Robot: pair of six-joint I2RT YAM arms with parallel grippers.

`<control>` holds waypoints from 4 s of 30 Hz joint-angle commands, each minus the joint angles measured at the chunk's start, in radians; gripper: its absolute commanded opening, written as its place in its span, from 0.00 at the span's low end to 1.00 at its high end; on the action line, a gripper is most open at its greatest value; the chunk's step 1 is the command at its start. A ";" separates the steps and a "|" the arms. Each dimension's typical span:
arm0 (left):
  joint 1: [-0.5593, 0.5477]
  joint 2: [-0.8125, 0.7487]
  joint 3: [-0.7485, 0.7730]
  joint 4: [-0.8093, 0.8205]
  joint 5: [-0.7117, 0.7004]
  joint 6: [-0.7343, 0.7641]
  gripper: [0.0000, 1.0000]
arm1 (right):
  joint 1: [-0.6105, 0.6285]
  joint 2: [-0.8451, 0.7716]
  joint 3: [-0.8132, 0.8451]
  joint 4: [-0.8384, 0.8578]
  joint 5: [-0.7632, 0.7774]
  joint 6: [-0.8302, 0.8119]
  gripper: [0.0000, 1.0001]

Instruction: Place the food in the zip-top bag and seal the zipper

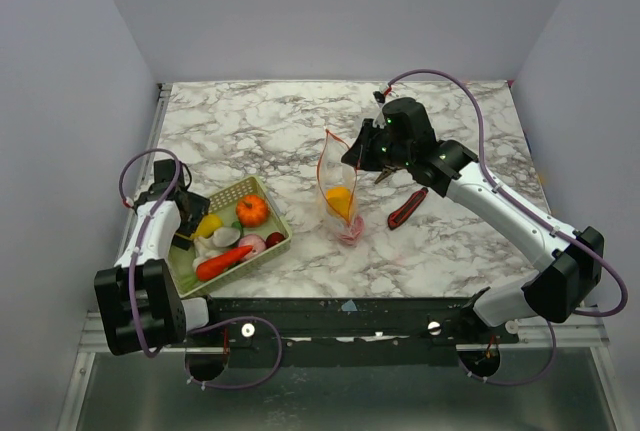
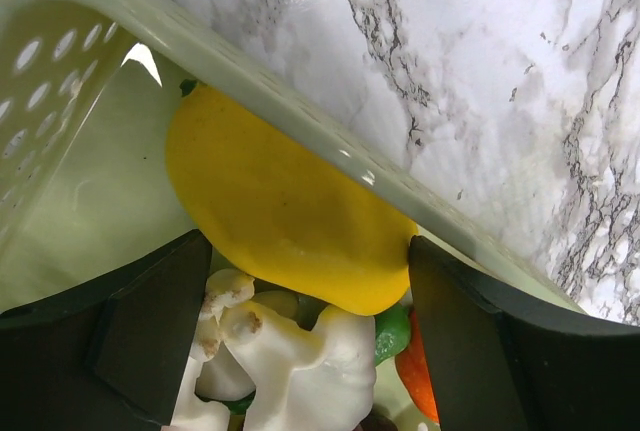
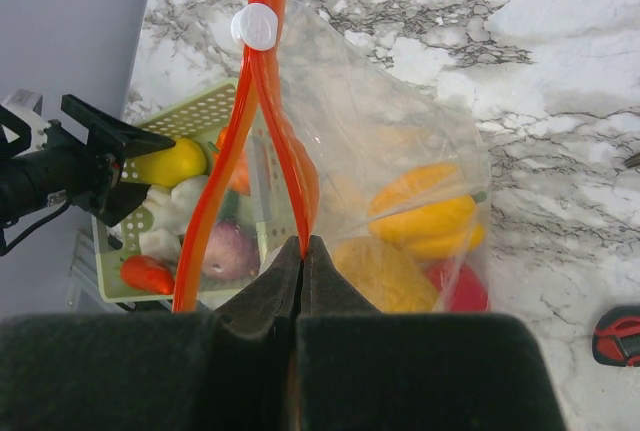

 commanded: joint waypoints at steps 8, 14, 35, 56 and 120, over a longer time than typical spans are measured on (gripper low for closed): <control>0.003 0.042 -0.061 0.020 0.039 -0.049 0.56 | 0.002 -0.011 0.010 0.001 -0.006 -0.017 0.00; 0.005 -0.014 -0.055 0.001 0.030 -0.016 0.18 | 0.002 -0.002 0.020 0.006 -0.016 -0.013 0.00; 0.003 -0.212 -0.045 -0.022 0.095 0.035 0.56 | 0.001 0.003 0.005 0.030 -0.032 -0.007 0.00; -0.014 -0.057 0.091 -0.162 0.187 -0.230 0.81 | 0.002 0.005 0.009 0.025 -0.026 -0.016 0.00; -0.078 -0.079 0.070 0.008 0.212 -0.148 0.23 | 0.001 0.029 0.022 0.037 -0.053 -0.003 0.00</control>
